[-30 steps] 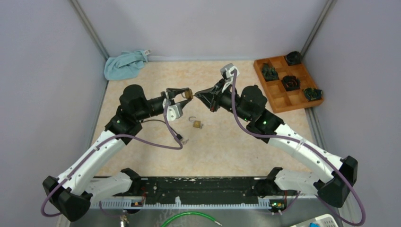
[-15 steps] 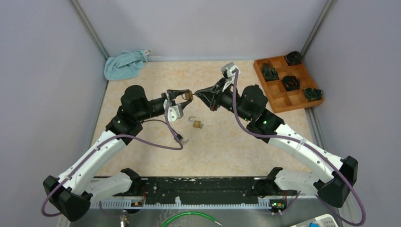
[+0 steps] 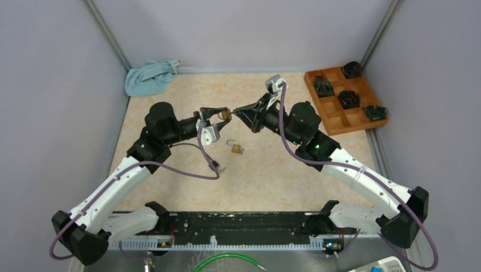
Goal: Unlock with the key
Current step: Unlock the lock.
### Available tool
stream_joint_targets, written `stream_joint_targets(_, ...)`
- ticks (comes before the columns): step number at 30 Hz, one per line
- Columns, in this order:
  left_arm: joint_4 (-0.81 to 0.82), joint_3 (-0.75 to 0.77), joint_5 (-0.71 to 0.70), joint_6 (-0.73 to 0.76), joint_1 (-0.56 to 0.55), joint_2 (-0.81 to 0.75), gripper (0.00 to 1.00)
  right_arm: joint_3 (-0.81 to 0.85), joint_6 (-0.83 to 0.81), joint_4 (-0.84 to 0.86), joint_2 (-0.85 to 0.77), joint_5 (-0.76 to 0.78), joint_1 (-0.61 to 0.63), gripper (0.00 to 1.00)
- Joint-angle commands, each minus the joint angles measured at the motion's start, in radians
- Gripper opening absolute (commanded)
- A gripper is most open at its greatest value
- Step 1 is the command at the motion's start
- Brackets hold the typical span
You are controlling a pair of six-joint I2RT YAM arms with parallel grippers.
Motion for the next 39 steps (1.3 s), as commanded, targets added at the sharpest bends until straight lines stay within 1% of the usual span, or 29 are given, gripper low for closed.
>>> stream_joint_targets(1,0.038,0.008,0.005,-0.015,0.007,-0.01,0.0,0.038,0.022,0.08,0.014,-0.003,0.011,0.0)
stream_joint_targets(17,0.062,0.002,0.004,-0.025,0.02,-0.019,0.0,0.02,0.023,0.073,0.008,0.0,0.01,0.0)
stream_joint_targets(39,0.076,-0.009,0.015,-0.049,0.031,-0.031,0.0,0.027,0.036,0.095,0.044,-0.014,0.011,0.0)
